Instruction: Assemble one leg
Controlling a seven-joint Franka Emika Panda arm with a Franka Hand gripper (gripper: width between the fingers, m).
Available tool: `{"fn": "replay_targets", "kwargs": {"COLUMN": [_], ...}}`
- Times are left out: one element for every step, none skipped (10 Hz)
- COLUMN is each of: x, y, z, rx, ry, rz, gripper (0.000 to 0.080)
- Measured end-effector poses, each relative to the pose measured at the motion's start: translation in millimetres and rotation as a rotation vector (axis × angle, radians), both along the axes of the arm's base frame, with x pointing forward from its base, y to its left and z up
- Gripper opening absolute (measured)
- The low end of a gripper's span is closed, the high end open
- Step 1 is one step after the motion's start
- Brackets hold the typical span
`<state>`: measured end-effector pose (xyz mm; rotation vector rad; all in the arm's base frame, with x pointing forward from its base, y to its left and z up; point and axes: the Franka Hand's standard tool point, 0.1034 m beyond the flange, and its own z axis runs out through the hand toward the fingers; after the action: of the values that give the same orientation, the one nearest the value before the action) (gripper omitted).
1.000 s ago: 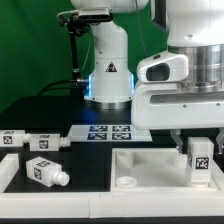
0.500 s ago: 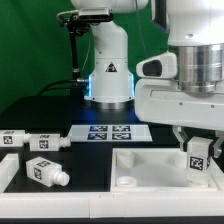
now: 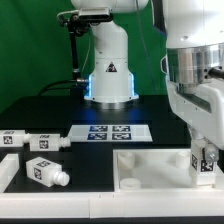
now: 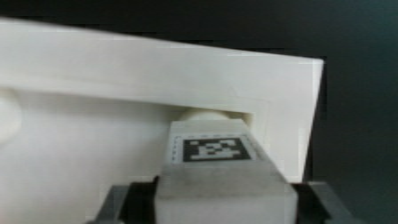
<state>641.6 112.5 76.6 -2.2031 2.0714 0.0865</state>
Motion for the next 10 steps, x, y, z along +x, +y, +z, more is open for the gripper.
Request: {"fn": "replay_targets", "kwargs": {"x": [0.0, 0.0, 0.3, 1.3, 3.8, 4.1, 4.2, 4.3, 4.3, 4.8], "y": [-0.1, 0.0, -0.6, -1.6, -0.1, 0.4, -0.6, -1.0, -1.3, -2.0], "z": [0.0, -0.1, -0.4, 0.5, 3.0, 3.1, 2.8, 2.8, 2.8, 2.3], "rx": [0.000, 0.000, -0.005, -0.021, -0.049, -0.056, -0.059, -0.062, -0.065, -0.085], "ry": [0.000, 0.000, -0.010, -0.035, -0.061, -0.073, -0.077, -0.084, -0.092, -0.106], "rz": [-0.002, 0.004, 0.070, 0.272, 0.499, 0.609, 0.654, 0.723, 0.795, 0.926], "gripper": [0.0286, 0.0288, 0.0288, 0.0457, 0.0601, 0.0635, 0.0635, 0.0647, 0.0647, 0.0649]}}
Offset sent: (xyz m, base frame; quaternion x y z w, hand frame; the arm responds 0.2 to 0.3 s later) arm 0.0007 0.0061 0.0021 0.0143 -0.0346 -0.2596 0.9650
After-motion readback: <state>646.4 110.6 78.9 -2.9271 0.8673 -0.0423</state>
